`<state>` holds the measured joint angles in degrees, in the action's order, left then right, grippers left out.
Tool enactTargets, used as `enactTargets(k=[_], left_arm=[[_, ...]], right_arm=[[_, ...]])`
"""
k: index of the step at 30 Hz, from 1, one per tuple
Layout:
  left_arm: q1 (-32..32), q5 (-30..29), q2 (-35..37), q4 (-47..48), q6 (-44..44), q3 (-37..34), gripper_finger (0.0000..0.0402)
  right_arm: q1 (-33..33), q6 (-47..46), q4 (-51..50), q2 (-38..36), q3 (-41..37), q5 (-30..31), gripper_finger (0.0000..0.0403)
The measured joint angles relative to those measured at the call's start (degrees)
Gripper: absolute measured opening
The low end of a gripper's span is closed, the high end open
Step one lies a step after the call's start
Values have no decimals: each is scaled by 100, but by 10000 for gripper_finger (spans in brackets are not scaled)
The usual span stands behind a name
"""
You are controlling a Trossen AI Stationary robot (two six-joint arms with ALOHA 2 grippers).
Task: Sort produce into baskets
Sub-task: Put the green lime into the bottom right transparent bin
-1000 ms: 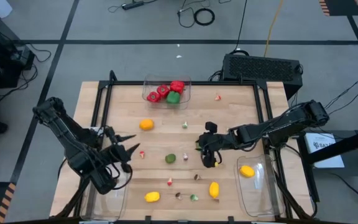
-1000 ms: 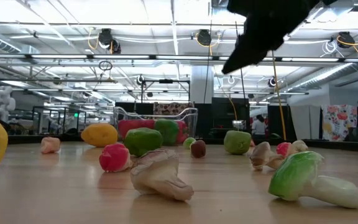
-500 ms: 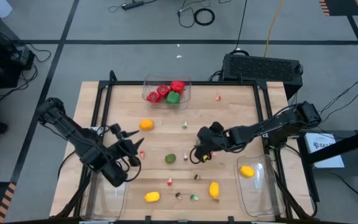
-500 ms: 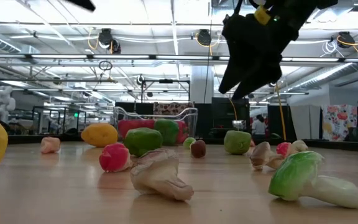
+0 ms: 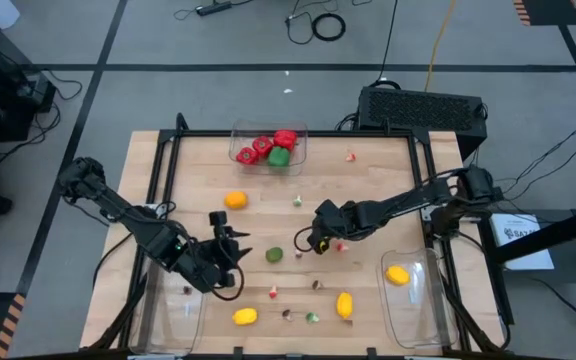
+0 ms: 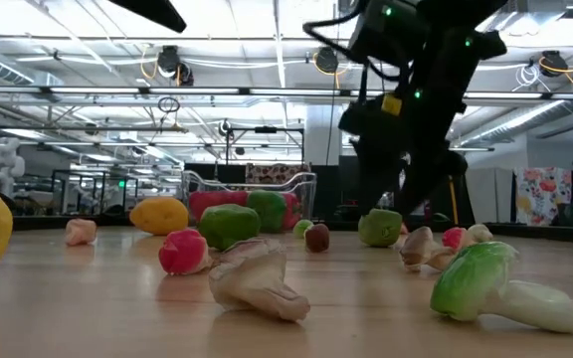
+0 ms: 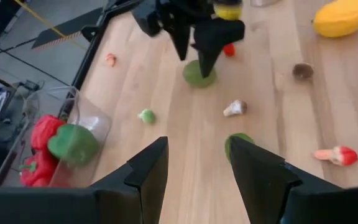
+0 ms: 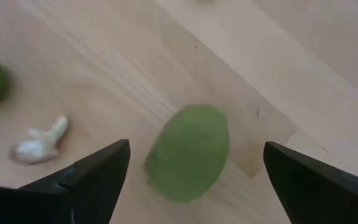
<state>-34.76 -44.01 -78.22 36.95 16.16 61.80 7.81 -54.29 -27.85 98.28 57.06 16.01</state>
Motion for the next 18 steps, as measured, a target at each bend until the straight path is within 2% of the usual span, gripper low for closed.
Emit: enactTargets(k=[9, 18], left_arm=[[114, 7, 0, 20, -15, 0, 178], [107, 83, 0, 18, -18, 0, 178]], right_arm=[[2, 109, 80, 376, 0, 11, 337], [9, 479, 6, 350, 44, -131, 229]])
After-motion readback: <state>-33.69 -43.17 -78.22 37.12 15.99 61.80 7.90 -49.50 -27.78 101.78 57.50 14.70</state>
